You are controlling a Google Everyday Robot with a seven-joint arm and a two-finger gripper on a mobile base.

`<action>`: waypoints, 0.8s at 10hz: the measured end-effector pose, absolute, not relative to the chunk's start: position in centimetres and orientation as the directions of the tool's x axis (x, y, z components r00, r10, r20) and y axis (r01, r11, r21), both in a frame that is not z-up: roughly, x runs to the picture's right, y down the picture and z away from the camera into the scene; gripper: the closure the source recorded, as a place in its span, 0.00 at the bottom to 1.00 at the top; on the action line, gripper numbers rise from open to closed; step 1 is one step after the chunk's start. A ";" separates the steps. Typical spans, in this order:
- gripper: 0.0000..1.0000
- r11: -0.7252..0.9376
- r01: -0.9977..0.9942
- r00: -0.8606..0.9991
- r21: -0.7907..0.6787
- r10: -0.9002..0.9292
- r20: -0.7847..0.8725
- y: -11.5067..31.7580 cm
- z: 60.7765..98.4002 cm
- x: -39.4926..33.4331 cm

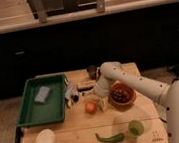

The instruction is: Place apple in paper cup

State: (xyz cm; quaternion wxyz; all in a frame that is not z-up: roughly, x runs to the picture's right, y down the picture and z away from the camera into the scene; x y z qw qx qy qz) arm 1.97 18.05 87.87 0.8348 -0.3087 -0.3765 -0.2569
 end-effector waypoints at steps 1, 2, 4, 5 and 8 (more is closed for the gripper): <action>0.20 0.679 0.659 0.585 -0.323 -0.194 0.787 18.0 87.9 2.0; 0.20 0.680 0.657 0.587 -0.325 -0.191 0.787 18.0 88.0 2.0; 0.20 0.683 0.653 0.589 -0.328 -0.186 0.787 18.0 88.1 2.0; 0.20 0.683 0.652 0.590 -0.329 -0.183 0.787 18.0 88.1 2.1; 0.20 0.689 0.643 0.596 -0.334 -0.177 0.784 17.9 88.3 2.1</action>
